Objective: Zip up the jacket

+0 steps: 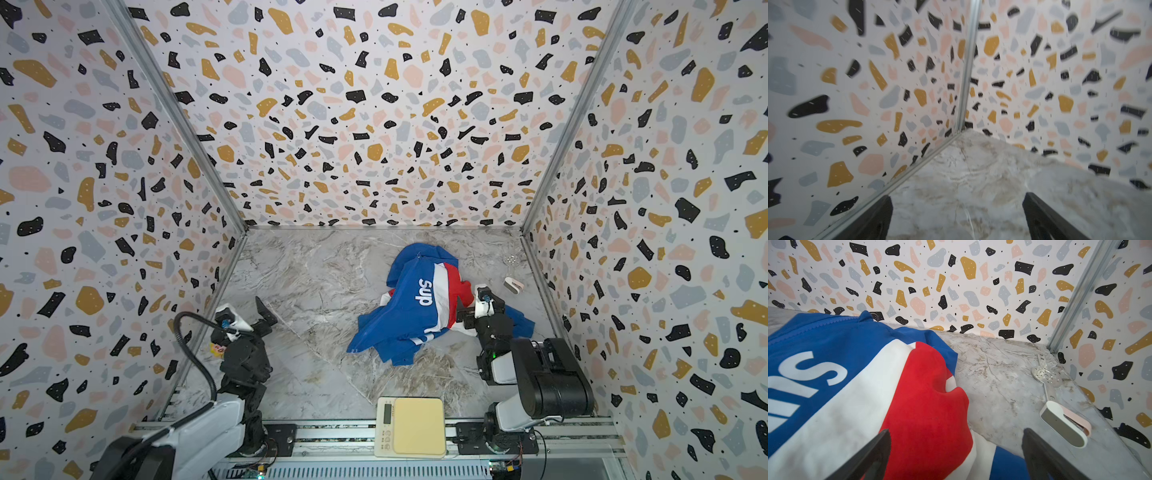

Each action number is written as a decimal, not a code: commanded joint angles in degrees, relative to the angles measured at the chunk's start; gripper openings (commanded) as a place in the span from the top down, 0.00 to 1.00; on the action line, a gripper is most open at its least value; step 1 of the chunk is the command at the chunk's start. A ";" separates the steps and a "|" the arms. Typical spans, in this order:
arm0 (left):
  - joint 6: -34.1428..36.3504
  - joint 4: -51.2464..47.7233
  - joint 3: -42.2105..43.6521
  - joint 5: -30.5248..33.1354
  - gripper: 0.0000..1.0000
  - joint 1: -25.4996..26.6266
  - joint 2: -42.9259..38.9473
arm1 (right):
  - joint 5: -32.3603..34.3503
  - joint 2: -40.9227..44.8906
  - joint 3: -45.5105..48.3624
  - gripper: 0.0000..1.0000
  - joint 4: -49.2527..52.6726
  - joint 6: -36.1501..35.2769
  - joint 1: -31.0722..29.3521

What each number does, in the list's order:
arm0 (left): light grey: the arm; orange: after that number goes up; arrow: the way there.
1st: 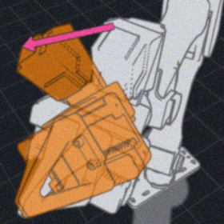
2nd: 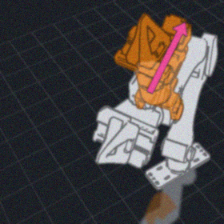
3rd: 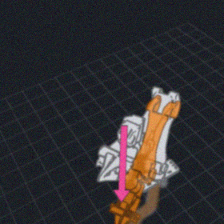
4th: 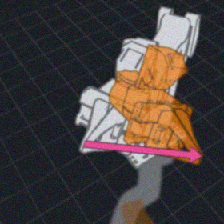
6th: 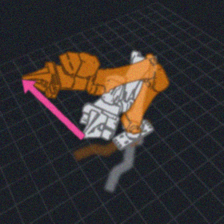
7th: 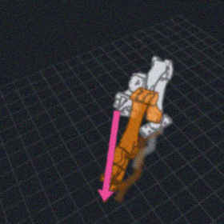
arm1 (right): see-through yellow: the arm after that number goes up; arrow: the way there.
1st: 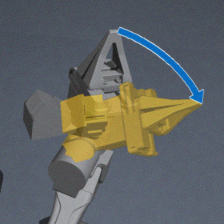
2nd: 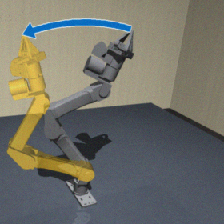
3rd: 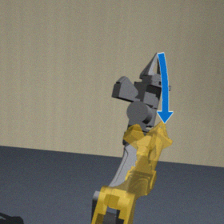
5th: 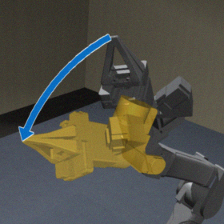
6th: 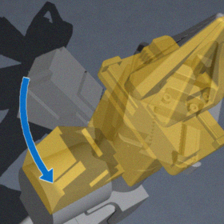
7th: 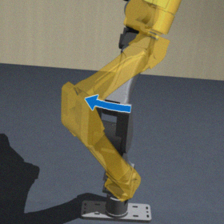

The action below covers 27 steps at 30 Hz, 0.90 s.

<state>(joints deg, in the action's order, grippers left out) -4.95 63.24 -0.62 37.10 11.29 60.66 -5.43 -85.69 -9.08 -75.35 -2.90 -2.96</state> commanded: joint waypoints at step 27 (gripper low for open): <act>3.59 6.81 -8.44 -10.95 0.00 -3.03 19.81 | 4.64 0.38 -3.14 0.01 4.68 1.21 -1.02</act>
<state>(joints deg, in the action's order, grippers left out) -2.15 68.95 -7.55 26.98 8.40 80.44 -1.61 -85.67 -11.11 -70.72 -2.42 -4.12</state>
